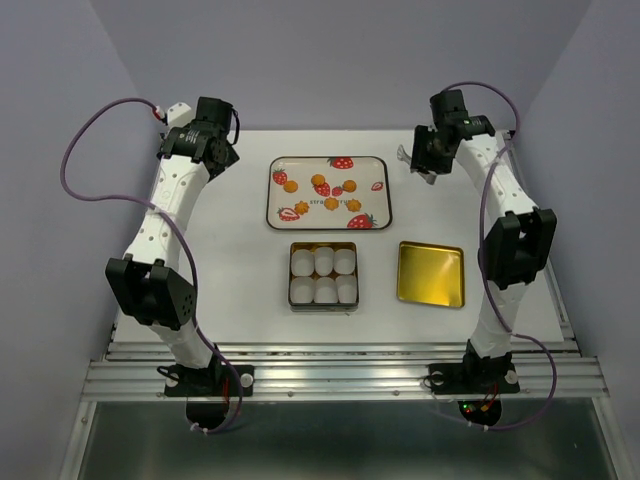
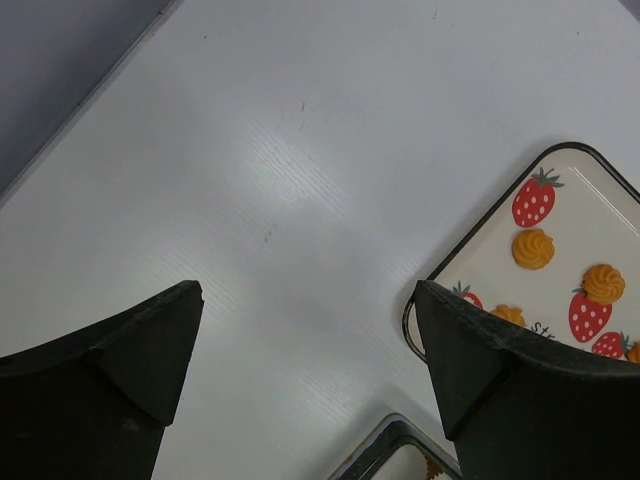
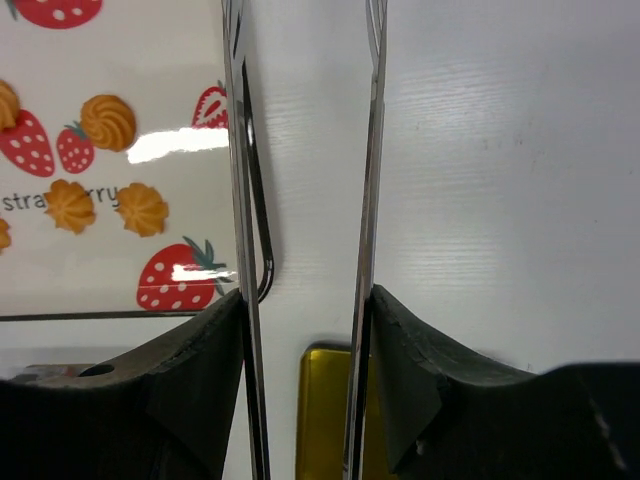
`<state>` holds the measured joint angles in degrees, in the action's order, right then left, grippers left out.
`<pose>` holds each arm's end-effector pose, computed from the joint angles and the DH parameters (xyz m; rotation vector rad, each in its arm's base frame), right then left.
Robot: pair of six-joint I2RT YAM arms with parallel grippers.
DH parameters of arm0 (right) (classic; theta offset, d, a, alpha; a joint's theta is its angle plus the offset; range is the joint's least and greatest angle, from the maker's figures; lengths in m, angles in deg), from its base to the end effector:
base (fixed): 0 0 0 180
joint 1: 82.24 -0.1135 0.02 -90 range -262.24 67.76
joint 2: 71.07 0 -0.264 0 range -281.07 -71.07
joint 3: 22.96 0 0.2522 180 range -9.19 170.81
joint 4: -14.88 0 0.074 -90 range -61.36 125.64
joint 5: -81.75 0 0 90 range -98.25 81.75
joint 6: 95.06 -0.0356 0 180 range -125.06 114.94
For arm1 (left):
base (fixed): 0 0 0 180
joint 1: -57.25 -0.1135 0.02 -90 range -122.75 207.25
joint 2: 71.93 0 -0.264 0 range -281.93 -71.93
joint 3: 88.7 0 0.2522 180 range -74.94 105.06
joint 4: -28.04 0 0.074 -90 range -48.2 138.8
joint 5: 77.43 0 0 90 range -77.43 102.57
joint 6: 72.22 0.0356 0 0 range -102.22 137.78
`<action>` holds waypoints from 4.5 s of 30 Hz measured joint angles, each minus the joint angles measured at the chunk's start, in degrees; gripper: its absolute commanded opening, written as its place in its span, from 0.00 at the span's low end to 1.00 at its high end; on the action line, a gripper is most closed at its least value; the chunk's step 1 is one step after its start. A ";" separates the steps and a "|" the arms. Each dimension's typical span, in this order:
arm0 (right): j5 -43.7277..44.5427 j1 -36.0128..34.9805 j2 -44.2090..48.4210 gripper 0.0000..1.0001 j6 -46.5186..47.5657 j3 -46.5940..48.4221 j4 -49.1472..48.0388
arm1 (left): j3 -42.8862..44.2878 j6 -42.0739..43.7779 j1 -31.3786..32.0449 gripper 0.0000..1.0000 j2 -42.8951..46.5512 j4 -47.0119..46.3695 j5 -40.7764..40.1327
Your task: Pack the cookies
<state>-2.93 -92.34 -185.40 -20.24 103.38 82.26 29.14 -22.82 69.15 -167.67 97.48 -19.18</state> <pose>0.4314 0.0735 0.3165 0.1488 2.5276 0.0579 0.3471 -0.0540 0.3944 -0.7958 2.1076 0.1844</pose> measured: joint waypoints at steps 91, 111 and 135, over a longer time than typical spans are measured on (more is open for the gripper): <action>1.75 -17.35 -15.45 0.50 0.44 16.15 10.88 | -14.49 -0.59 0.00 0.99 6.60 -3.65 1.73; 1.64 -17.35 -15.23 0.40 0.83 15.56 10.19 | -14.49 -0.61 0.00 0.99 6.60 -3.63 1.73; 1.09 -17.57 -4.00 0.38 0.63 10.45 10.49 | -14.40 -0.63 0.00 0.99 6.51 -3.69 2.67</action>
<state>-1.84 -109.92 -189.40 -19.61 113.83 92.76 14.73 -23.45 69.15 -161.16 93.78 -16.51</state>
